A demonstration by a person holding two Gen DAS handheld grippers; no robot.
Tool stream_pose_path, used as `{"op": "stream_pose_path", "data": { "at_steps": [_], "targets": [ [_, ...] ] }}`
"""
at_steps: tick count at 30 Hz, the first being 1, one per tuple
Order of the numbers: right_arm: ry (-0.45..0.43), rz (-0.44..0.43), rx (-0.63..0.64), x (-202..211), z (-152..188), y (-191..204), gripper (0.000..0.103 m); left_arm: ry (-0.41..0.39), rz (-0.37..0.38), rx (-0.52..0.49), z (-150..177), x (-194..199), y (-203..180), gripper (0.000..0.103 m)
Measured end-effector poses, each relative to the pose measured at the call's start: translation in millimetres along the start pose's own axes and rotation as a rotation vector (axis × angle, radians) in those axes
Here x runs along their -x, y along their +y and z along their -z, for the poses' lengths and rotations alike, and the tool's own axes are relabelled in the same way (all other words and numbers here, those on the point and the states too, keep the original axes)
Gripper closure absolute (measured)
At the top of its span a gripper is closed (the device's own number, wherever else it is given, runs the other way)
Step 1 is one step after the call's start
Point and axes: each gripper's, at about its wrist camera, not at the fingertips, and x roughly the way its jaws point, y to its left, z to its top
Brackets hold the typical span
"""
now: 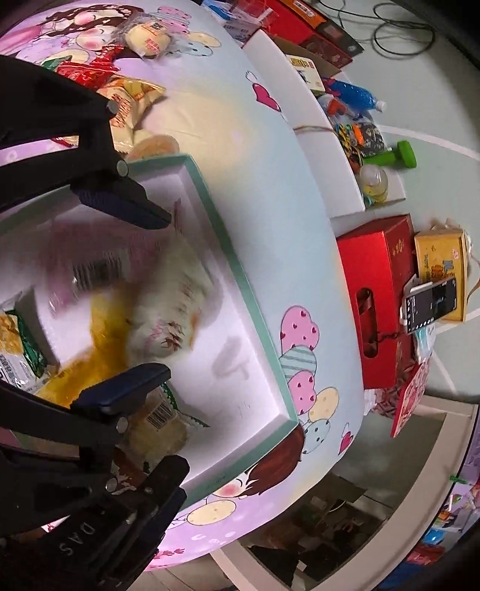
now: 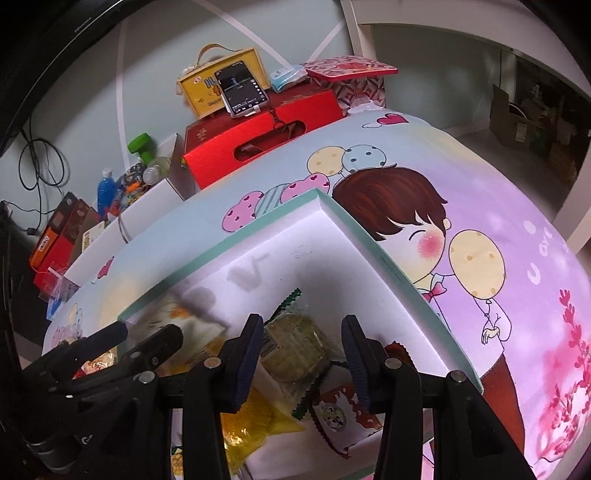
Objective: Organize snacks
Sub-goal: 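Carry both packets over the white tray and open both tools to drop them, then withdraw both open tools from the tray back toward the snack pile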
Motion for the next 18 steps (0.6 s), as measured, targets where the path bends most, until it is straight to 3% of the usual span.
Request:
{"op": "stream_pose_path", "data": {
  "at_steps": [2,7,10,18],
  "targets": [
    [0.0,0.0,0.007,0,0,1,0.056,-0.019,-0.004,0.029,4,7,9,0.016],
    [0.005,0.002,0.027,-2,2,9,0.054,-0.095,-0.047,0.104,16,32,40,0.015],
    [0.011,0.003,0.031,-5,3,12,0.034,-0.131,-0.1,0.155,27,45,64,0.008],
    [-0.014,0.017,0.078,-3,5,27,0.017,-0.179,-0.184,0.275,59,67,120,0.008]
  ]
}}
